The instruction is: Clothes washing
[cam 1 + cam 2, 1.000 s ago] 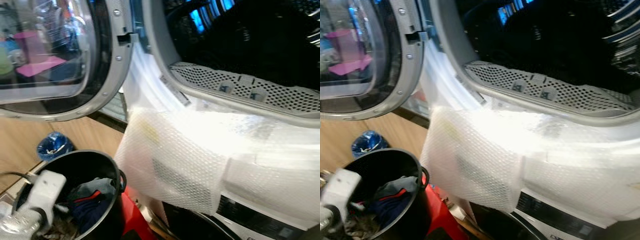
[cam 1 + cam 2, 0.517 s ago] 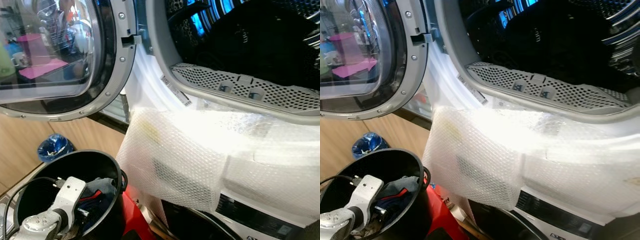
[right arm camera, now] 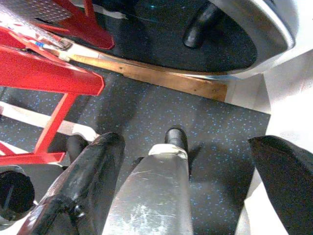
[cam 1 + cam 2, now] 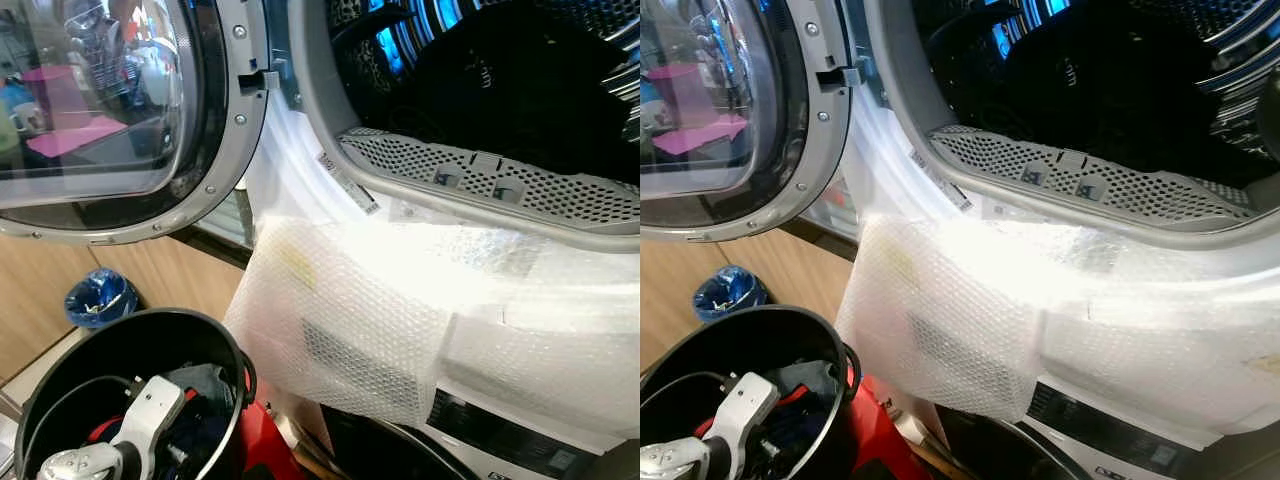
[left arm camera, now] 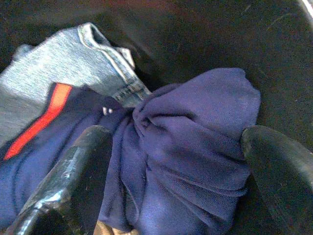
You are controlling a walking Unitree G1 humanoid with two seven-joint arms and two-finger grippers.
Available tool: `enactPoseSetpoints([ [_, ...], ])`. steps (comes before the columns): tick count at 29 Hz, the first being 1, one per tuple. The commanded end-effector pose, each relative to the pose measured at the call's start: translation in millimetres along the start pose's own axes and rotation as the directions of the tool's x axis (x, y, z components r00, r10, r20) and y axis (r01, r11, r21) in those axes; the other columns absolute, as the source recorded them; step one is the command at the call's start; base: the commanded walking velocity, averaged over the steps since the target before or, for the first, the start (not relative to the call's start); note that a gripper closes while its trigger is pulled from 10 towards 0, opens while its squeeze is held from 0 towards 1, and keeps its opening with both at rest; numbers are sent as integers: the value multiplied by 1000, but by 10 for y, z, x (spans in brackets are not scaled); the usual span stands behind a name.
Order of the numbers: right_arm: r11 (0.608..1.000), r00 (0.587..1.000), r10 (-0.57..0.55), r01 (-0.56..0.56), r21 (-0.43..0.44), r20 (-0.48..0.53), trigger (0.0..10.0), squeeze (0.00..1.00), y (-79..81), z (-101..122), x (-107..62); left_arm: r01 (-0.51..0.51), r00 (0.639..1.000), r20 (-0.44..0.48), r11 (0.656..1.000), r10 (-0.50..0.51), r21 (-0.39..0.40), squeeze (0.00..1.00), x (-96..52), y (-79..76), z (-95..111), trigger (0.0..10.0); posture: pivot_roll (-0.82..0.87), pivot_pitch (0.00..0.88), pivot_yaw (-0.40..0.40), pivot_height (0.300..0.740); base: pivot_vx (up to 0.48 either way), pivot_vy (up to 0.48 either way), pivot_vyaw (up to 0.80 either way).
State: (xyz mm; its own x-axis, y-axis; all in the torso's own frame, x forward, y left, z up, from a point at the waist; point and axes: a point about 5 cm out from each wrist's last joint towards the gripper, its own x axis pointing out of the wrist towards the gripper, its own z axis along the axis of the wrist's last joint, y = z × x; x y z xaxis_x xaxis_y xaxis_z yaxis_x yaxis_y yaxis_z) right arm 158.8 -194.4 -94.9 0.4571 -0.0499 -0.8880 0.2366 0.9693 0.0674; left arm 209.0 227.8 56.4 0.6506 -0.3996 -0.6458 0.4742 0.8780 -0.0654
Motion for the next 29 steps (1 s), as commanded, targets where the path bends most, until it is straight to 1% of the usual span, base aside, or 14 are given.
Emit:
enactPoseSetpoints([
  [1,1000,1000,4,-4,-5,-5,10000,0,6,-10,0,46,997,-60,999,-47,-30,0,11,-32,-162,10000,13,91,18,740,0,0,0],
  [6,999,1000,17,-17,-27,-2,10000,0,38,3,4,60,995,-80,997,-63,-42,0,-19,-2,-235,10000,13,87,16,740,0,0,0],
  [7,999,1000,22,-22,-30,1,10000,0,55,13,6,-24,994,-104,998,18,-65,0,-37,92,-275,10000,16,94,14,740,0,0,0],
  [9,999,1000,27,-27,-34,4,10000,0,68,23,8,-142,975,-180,987,127,-73,0,-54,209,-354,10000,23,98,10,740,0,0,0],
  [13,998,999,31,-31,-45,7,10000,0,76,43,10,-228,942,-279,966,187,-122,0,-80,276,-498,10000,27,101,7,740,0,0,0],
  [15,999,999,31,-31,-44,9,10000,0,79,52,11,-235,934,-303,964,190,-121,0,-85,277,-539,10000,26,101,7,740,0,0,0],
  [17,998,999,37,-37,-49,17,10000,0,92,83,13,-259,902,-377,963,211,-79,0,-99,285,-670,10000,25,102,7,740,0,0,0],
  [20,998,999,37,-36,-47,21,10000,0,95,96,14,-277,884,-402,960,237,-43,0,-98,296,-725,10000,25,102,7,740,0,0,0],
  [21,998,999,38,-36,-47,24,10000,0,97,104,14,-324,872,-378,946,311,31,0,-61,336,-733,10000,23,103,7,740,0,0,0],
  [22,998,999,38,-36,-47,24,10000,0,97,104,14,-324,872,-378,946,311,31,0,-61,336,-733,10000,23,103,7,740,0,0,0],
  [24,998,999,39,-38,-49,26,10000,0,99,111,15,-348,876,-327,934,354,79,0,-20,353,-698,10000,23,103,5,740,0,0,0],
  [26,998,999,39,-37,-54,28,10000,0,101,115,15,-389,891,-242,921,384,27,0,67,336,-591,10000,22,104,1,740,0,0,0],
  [27,998,999,35,-34,-57,29,10000,0,97,114,15,-400,902,-195,916,385,-39,0,129,308,-533,10000,21,103,-1,740,0,0,0],
  [29,998,999,33,-32,-58,29,10000,0,95,114,15,-395,907,-184,917,379,-63,0,150,297,-522,10000,21,103,-1,740,0,0,0],
])
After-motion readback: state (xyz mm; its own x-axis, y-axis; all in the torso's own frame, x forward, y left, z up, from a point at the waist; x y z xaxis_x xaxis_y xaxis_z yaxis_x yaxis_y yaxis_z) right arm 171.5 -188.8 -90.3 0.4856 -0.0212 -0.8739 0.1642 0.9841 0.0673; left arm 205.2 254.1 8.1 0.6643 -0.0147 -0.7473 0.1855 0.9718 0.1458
